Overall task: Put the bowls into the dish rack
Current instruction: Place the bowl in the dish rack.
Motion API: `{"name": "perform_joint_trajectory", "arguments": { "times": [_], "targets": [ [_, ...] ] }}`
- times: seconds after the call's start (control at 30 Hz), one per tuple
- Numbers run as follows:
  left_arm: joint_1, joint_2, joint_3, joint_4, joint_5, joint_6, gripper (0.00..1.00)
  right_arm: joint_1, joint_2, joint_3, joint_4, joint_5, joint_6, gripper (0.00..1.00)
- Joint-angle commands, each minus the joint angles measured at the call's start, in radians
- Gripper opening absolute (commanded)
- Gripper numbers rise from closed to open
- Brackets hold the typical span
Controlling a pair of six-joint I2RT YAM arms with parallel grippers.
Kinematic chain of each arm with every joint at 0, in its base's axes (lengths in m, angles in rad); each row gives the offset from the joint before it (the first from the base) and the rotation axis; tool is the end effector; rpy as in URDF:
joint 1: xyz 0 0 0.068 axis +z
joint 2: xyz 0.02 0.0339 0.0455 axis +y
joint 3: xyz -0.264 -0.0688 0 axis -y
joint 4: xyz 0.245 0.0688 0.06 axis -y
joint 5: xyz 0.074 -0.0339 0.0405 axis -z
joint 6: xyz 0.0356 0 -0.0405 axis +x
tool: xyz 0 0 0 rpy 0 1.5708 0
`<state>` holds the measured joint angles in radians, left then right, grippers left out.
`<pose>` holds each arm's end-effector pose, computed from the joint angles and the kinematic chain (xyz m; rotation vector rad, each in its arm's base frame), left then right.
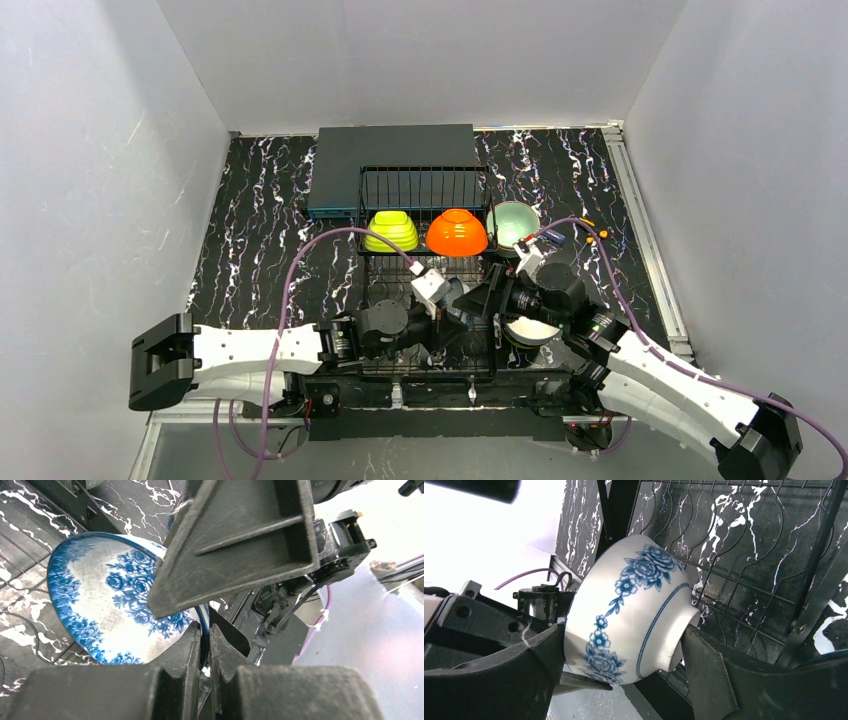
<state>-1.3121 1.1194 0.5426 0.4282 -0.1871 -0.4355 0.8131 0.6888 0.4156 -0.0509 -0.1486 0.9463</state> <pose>0.0705 -0.2407 0.2516 0.6488 1.7361 -1.1090 0.1143 0.1284 0.2382 0.0279 2.1262 1.2771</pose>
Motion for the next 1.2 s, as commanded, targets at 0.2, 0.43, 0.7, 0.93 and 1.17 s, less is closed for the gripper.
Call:
{"name": "perform_joint_trajectory", "arguments": {
  "times": [0.2,0.43,0.7,0.93,1.17],
  "targets": [
    [0.014,-0.127,-0.15,0.136,-0.07,-0.229,0.0,-0.02,-0.035,0.058,-0.003,0.061,-0.109,0.99],
    [0.016,-0.075,-0.226,0.365,-0.075,-0.328,0.0,-0.02,-0.041,0.072,-0.016,0.07,-0.126,0.99],
    [0.028,0.09,-0.275,0.737,-0.067,-0.409,0.0,-0.021,-0.048,0.093,-0.041,0.083,-0.146,0.99],
    [0.077,0.292,-0.26,0.977,-0.008,-0.502,0.0,-0.02,-0.058,0.104,-0.066,0.091,-0.159,0.99],
    [0.141,0.288,-0.26,0.975,0.017,-0.521,0.0,-0.021,-0.067,0.114,-0.095,0.105,-0.176,0.99]
  ]
}}
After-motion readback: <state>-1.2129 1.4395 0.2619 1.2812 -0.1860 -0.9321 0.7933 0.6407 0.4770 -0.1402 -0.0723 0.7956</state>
